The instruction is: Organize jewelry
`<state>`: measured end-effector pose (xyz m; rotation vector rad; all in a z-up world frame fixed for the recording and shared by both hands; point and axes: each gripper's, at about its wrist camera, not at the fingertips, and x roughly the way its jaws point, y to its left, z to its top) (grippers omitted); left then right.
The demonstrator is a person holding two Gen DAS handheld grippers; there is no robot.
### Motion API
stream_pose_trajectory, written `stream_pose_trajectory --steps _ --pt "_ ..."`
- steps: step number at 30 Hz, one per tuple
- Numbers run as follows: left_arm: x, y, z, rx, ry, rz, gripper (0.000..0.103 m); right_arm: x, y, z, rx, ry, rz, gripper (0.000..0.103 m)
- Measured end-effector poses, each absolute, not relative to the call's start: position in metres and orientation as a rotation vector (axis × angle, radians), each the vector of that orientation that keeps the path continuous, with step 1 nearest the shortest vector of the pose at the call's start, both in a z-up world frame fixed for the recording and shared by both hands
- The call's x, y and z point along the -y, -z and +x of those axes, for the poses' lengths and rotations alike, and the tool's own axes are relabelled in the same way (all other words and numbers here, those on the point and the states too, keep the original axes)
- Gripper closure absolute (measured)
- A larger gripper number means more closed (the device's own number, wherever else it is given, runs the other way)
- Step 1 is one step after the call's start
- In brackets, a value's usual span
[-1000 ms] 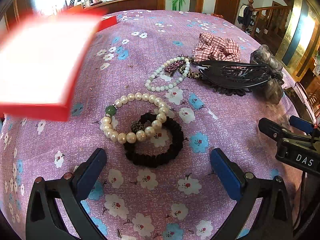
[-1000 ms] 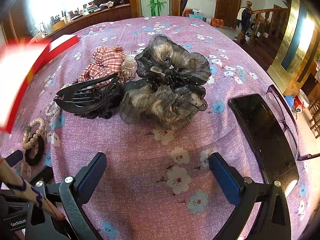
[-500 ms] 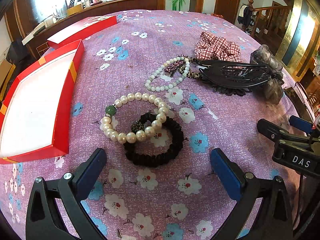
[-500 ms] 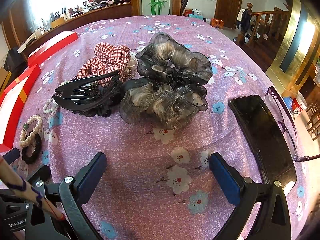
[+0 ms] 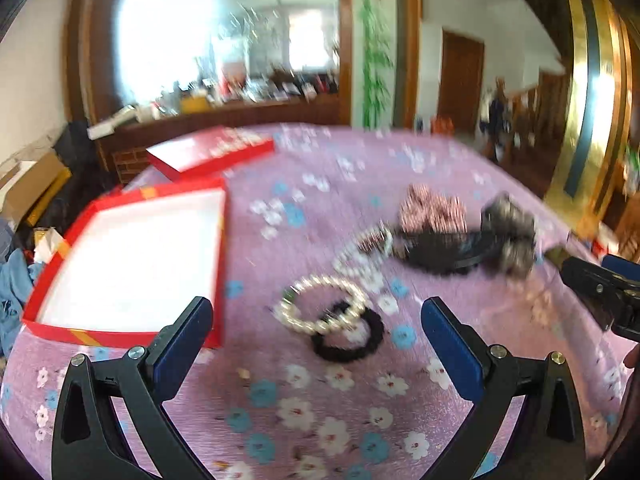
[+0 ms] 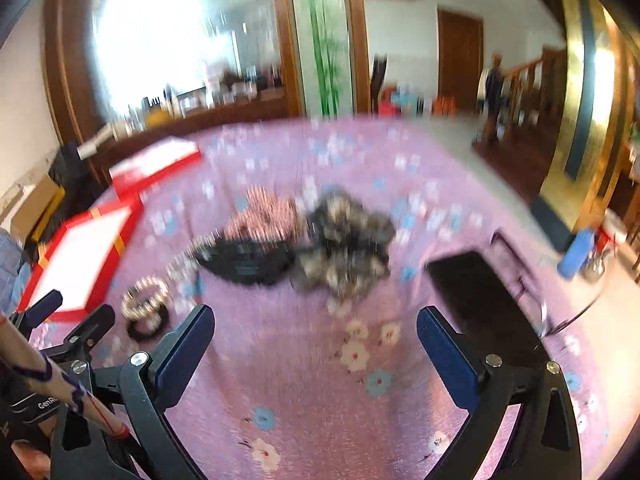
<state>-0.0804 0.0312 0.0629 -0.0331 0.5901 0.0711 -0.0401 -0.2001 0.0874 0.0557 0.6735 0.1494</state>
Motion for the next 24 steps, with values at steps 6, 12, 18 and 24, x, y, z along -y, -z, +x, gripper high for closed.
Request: stream_pose_trajectory --steps 6,12,18,24 --pt "-0.041 -0.068 -0.080 -0.573 -0.060 -0.059 0.000 0.190 -0.086 -0.050 -0.568 -0.115 0.049 0.000" --pt "-0.039 -0.063 -0.070 -0.617 -0.050 -0.064 0.000 0.199 -0.070 -0.042 -0.604 -0.115 0.110 0.000" --pt "-0.047 -0.059 -0.067 -0.631 -0.027 -0.121 0.000 0.197 -0.061 -0.039 -0.621 -0.116 0.111 0.000" --pt "-0.047 -0.057 -0.067 -0.627 -0.016 -0.133 0.000 0.197 -0.058 -0.037 -0.643 -0.120 0.110 0.000"
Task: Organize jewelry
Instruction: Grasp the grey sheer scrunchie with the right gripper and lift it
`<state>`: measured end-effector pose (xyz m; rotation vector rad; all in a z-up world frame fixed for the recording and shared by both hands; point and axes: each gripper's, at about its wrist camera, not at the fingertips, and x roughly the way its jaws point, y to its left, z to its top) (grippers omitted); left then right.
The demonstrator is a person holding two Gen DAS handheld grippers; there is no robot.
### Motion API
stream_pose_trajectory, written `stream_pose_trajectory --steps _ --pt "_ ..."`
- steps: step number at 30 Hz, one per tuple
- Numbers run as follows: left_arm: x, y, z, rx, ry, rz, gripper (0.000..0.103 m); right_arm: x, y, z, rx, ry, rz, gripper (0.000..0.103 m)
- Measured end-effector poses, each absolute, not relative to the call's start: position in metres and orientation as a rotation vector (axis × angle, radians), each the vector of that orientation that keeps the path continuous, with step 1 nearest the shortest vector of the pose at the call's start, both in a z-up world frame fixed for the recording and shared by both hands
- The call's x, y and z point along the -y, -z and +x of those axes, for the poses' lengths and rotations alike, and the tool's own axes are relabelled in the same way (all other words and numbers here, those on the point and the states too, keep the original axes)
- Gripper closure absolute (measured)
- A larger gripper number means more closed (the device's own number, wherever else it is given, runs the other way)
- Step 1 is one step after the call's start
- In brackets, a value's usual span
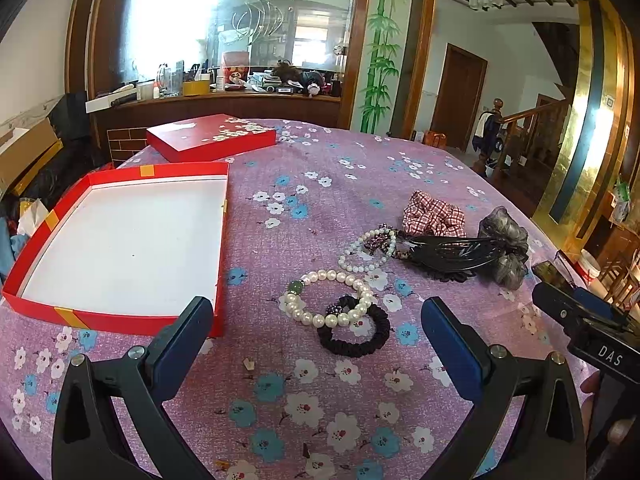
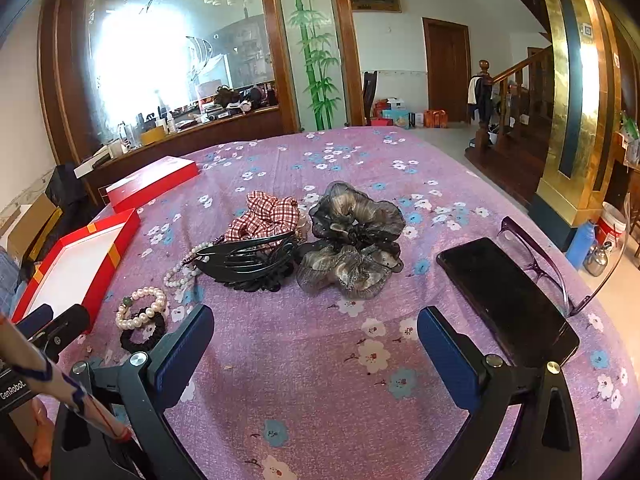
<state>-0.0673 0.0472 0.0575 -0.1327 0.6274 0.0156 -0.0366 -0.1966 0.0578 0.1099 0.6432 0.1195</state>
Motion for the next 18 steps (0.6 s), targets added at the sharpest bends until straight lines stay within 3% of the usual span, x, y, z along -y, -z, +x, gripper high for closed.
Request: stream_pose_trajectory --steps 8,14,18 --pt "-0.051 -0.056 -0.066 -0.631 -0.001 -0.159 0.000 0.200 -0.062 -0.033 -0.675 -0.151 0.106 0.001" --pt "-0.052 -0.055 -0.065 -0.633 0.003 -0.168 0.000 0.219 -0.095 -0.021 -0.653 -0.114 0.106 0.004" --pt "-0.053 -0.055 -0.065 -0.632 0.006 -0.178 0.000 0.231 -0.100 0.007 -0.722 -0.113 0.151 0.020"
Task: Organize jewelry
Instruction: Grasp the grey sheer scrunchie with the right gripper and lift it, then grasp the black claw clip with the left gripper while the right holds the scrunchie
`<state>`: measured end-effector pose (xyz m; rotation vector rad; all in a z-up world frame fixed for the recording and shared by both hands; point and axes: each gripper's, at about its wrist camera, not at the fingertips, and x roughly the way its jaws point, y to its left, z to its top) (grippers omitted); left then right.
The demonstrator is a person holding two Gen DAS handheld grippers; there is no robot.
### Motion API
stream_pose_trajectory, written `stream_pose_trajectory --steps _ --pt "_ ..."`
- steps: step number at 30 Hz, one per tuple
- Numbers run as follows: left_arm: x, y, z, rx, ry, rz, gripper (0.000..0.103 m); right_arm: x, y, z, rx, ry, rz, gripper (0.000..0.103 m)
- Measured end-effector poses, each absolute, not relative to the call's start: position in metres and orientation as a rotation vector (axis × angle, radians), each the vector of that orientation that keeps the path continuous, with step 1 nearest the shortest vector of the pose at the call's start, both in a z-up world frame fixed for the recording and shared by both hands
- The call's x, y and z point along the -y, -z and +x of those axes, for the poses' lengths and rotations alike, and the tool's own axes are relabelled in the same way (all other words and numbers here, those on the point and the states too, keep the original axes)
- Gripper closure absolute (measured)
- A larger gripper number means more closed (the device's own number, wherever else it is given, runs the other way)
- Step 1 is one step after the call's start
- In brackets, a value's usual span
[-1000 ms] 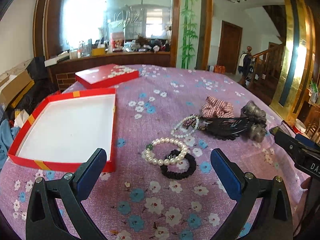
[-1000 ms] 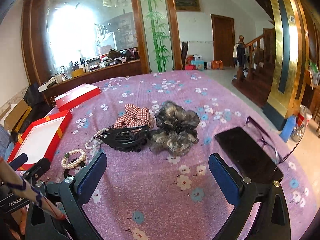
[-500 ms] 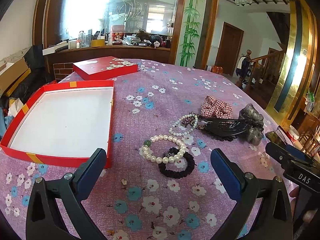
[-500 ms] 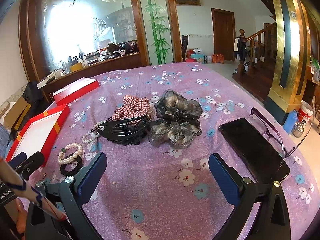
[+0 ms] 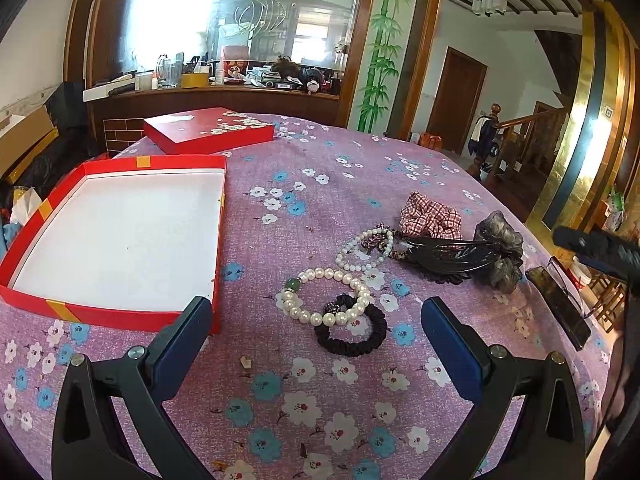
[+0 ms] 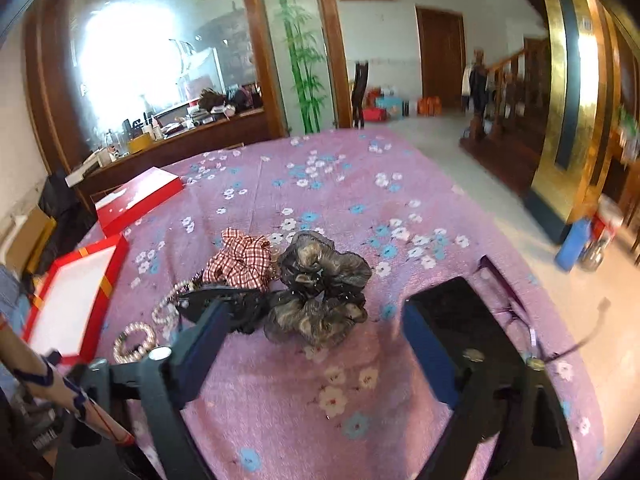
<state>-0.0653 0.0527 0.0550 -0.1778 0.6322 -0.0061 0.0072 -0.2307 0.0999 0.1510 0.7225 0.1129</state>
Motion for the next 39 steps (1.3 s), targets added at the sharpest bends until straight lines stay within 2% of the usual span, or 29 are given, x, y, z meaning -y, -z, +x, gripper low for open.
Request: stream_pose_trajectory --steps 1,8,16,17,18,19,20,21,22,24,29,32,34,36,37,38,39 --pt "-0.053 -0.055 -0.065 -0.633 0.008 -0.180 0.000 0.234 -0.099 0.016 -0.750 -0.117 0.178 0.023" --pt "-0.053 -0.054 -0.065 -0.635 0.009 -0.184 0.000 0.242 -0.071 0.079 -0.926 -0.126 0.282 0.024" --pt "-0.053 -0.053 -0.064 -0.638 0.009 -0.183 0.000 0.233 -0.030 0.120 -1.039 -0.084 0.257 0.025" --pt "-0.052 -0.053 -0.064 -0.639 0.009 -0.183 0.000 0.231 -0.027 0.122 -1.051 -0.090 0.247 0.029" --pt "-0.053 -0.053 -0.064 -0.640 0.009 -0.184 0.000 0.227 -0.022 0.123 -1.062 -0.103 0.240 0.044" --pt "-0.054 -0.053 -0.064 -0.641 0.009 -0.185 0.000 0.227 -0.020 0.122 -1.057 -0.118 0.250 0.052" --pt "-0.053 -0.053 -0.064 -0.641 0.008 -0.186 0.000 0.227 -0.020 0.121 -1.035 -0.128 0.259 0.063" --pt "-0.054 -0.053 -0.064 -0.642 0.008 -0.187 0.000 0.227 -0.021 0.121 -1.018 -0.156 0.277 0.079" --pt "-0.053 -0.052 -0.064 -0.642 0.008 -0.187 0.000 0.228 -0.022 0.119 -1.006 -0.176 0.293 0.082" --pt "-0.055 -0.053 -0.064 -0.643 0.007 -0.186 0.000 0.234 -0.031 0.112 -0.903 -0.173 0.335 0.085" --pt "-0.055 -0.053 -0.064 -0.640 0.021 -0.188 0.000 0.247 -0.079 0.070 -0.555 -0.140 0.315 0.085" --pt "-0.054 -0.053 -0.062 -0.653 0.050 -0.185 0.000 0.248 -0.098 0.052 -0.438 -0.146 0.290 0.084" --pt "-0.056 -0.055 -0.058 -0.692 0.082 -0.185 0.006 0.248 -0.098 0.054 -0.440 -0.161 0.301 0.084" --pt "-0.063 -0.059 -0.050 -0.741 0.108 -0.226 0.030 0.244 -0.096 0.058 -0.472 -0.198 0.304 0.084" --pt "-0.069 -0.062 -0.042 -0.778 0.116 -0.262 0.037 0.245 -0.095 0.058 -0.479 -0.209 0.312 0.084" --pt "-0.073 -0.065 -0.037 -0.800 0.135 -0.292 0.042 0.248 -0.096 0.058 -0.484 -0.222 0.326 0.083" --pt "-0.074 -0.067 -0.030 -0.822 0.162 -0.311 0.042 0.249 -0.096 0.054 -0.484 -0.230 0.334 0.083"
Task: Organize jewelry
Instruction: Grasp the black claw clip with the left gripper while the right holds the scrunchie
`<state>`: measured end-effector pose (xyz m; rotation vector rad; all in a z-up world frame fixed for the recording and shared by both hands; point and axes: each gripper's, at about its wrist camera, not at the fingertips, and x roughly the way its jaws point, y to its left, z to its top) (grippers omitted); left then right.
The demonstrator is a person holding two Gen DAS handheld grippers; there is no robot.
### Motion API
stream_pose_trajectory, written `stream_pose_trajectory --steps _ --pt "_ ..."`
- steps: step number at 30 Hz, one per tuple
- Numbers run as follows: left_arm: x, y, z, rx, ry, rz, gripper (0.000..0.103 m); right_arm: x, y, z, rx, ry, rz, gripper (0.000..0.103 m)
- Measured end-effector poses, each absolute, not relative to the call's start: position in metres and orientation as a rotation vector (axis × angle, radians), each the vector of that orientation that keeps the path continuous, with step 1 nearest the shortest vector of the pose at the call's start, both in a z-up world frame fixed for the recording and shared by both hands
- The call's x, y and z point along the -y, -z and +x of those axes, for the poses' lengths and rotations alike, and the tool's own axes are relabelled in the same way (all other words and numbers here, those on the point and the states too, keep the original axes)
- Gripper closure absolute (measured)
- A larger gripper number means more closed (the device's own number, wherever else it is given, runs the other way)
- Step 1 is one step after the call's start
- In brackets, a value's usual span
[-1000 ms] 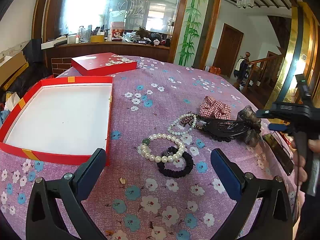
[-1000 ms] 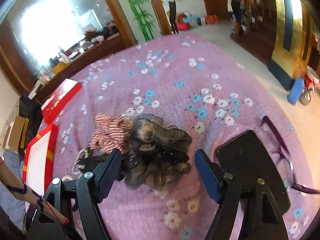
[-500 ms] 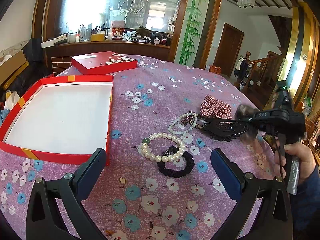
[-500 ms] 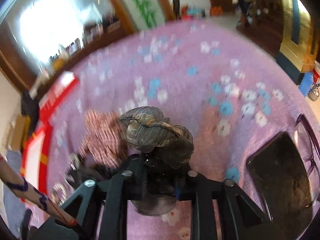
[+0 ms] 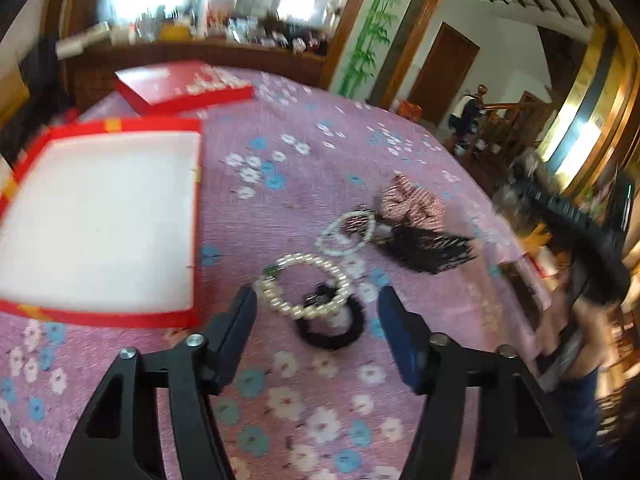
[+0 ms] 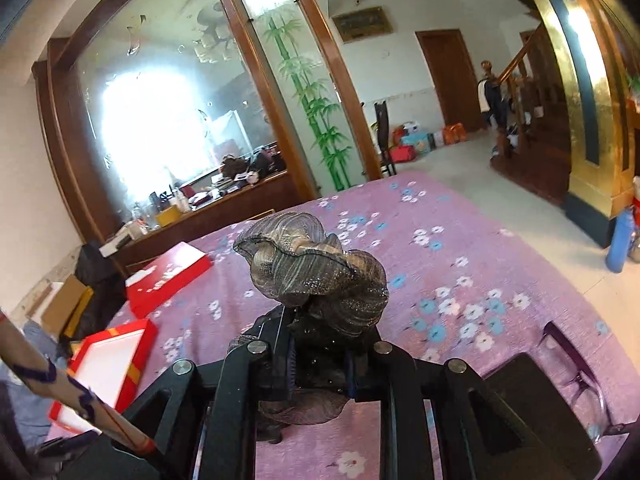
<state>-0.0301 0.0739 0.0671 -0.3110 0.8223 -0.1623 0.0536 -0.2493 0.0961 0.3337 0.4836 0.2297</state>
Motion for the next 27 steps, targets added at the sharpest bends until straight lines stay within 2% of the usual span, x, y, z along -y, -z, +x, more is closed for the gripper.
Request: stream_pose_trajectory --steps 7,10,12,19,22,27 --pt "-0.031 -0.081 0.024 -0.994 0.340 -0.337 0.043 0.254 -0.097 0.048 -0.469 -0.235 0.354 0.081" --pt "-0.003 -0.087 0.049 -0.996 0.343 -0.265 0.043 0.256 -0.095 0.050 -0.479 -0.237 0.365 0.081" --pt "0.018 -0.089 0.060 -0.980 0.370 -0.173 0.031 0.258 -0.094 0.051 -0.484 -0.228 0.368 0.081" --pt "0.063 -0.066 0.109 -1.058 0.455 -0.072 0.030 0.261 -0.090 0.057 -0.502 -0.214 0.374 0.080" --pt "0.064 -0.055 0.108 -1.100 0.488 -0.082 0.030 0.265 -0.090 0.058 -0.506 -0.212 0.394 0.080" --pt "0.074 -0.053 0.065 -1.100 0.640 0.011 0.030 0.270 -0.091 0.056 -0.506 -0.218 0.427 0.078"
